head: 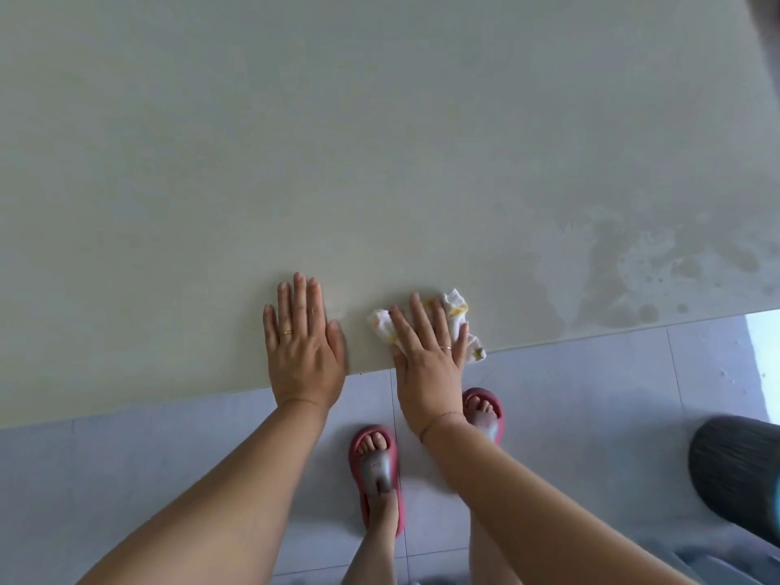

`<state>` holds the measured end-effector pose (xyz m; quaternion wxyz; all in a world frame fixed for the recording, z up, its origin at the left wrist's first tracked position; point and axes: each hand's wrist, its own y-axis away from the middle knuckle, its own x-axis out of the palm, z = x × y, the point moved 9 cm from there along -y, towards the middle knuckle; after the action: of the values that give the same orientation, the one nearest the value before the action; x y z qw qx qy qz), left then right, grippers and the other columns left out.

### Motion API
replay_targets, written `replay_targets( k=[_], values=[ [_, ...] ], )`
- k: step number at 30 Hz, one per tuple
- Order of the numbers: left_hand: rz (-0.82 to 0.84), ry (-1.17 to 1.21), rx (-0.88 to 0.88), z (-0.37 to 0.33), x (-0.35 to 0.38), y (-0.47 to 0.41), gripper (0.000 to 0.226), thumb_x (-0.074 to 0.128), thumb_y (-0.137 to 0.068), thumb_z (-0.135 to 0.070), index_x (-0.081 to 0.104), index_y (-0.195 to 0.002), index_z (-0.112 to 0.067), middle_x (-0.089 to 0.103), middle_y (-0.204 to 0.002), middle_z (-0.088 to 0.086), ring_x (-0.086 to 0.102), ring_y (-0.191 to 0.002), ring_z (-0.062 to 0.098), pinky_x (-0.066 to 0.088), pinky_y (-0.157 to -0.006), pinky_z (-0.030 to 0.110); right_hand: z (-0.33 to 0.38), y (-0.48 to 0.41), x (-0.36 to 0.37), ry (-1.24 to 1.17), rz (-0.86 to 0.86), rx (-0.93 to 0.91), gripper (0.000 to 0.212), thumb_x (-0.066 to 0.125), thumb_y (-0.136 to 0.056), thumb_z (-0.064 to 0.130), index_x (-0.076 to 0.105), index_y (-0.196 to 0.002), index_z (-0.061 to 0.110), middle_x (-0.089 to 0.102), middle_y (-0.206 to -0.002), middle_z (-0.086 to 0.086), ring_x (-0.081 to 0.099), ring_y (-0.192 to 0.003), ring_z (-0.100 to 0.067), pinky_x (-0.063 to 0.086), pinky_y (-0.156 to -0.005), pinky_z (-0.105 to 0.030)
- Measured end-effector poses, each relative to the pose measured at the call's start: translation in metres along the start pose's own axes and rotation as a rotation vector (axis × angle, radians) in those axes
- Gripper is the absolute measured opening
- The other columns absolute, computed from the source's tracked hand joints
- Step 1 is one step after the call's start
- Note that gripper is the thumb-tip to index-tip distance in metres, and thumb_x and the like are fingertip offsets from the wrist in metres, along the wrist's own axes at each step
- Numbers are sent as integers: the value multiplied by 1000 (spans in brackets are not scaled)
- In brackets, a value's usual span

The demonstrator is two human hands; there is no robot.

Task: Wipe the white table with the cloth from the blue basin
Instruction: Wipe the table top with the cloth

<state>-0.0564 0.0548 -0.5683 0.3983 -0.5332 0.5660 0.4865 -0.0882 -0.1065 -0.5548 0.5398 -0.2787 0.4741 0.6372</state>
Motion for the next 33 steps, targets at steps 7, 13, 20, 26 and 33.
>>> replay_targets(
  k=[7, 13, 20, 26, 33],
  values=[
    [16, 354, -122, -24, -20, -7, 45, 42, -100, -20, 43, -138, 2, 28, -154, 20, 17, -145, 33, 13, -119, 41, -31, -14, -55, -1406, 193, 363, 34, 35, -102, 19, 44, -134, 26, 36, -149, 3, 47, -107, 0, 43, -81, -21],
    [382, 1238, -351, -111, -21, -19, 42, 41, -93, -58, 65, -102, -25, 70, -102, -13, 63, -96, -4, 46, -77, 13, -28, -23, -74, -2081, 496, 469, 63, 42, -93, 47, 42, -141, 7, 44, -143, -20, 43, -132, -34, 32, -110, -47],
    [605, 1451, -593, -139, 7, -13, 38, 56, -93, -40, 65, -116, -12, 73, -103, 8, 71, -90, 18, 59, -74, 33, -67, -39, -88, -1664, 404, 432, 41, 54, -89, 21, 56, -123, -2, 61, -121, -24, 58, -112, -38, 47, -98, -48],
    [243, 952, -474, -141, -2, -24, 36, 54, -94, -41, 62, -82, -9, 68, -80, 6, 63, -79, 26, 46, -65, 31, -127, -48, -113, -918, 90, 400, 8, 60, -88, 7, 61, -81, 3, 54, -70, -4, 47, -63, -17, 41, -49, -25],
    [138, 418, -211, -169, -2, -26, 33, 55, -93, -42, 56, -92, -10, 64, -79, 11, 59, -76, 34, 34, -57, 35, -167, -34, -117, -392, -61, 389, 8, 64, -87, 24, 61, -91, 17, 56, -85, -2, 51, -75, -21, 37, -57, -25]
  ],
)
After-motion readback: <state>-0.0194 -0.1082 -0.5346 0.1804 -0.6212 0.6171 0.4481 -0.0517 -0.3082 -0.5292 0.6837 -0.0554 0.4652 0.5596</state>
